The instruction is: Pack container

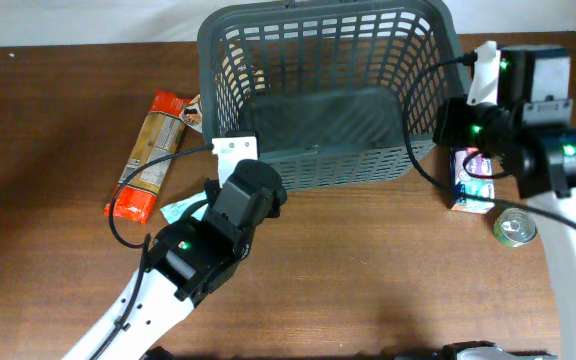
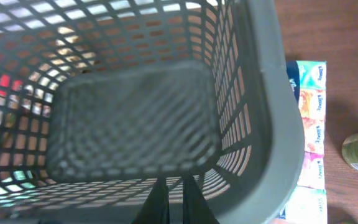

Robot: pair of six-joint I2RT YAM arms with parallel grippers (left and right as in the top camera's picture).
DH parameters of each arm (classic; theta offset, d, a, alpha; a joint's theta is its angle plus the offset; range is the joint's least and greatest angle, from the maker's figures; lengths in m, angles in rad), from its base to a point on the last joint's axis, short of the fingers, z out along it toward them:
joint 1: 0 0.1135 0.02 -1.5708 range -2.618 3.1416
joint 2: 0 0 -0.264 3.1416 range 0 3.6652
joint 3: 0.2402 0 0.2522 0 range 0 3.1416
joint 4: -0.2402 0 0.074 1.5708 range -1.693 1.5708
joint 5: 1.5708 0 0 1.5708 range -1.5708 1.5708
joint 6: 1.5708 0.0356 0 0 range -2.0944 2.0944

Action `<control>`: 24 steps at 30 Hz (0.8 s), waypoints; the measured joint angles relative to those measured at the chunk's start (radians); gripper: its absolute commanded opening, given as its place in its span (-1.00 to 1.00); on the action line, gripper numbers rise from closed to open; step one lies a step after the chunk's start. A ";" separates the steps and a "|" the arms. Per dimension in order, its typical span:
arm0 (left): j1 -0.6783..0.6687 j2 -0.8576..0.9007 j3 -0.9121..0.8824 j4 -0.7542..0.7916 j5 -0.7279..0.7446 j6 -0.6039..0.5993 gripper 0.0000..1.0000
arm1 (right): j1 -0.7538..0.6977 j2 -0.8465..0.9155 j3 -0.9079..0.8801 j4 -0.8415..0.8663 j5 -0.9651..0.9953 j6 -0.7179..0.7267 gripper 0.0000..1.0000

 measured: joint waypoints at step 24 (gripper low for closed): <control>0.000 -0.106 0.024 0.005 -0.059 0.061 -0.97 | 0.023 0.106 0.166 -0.171 0.039 0.026 -0.93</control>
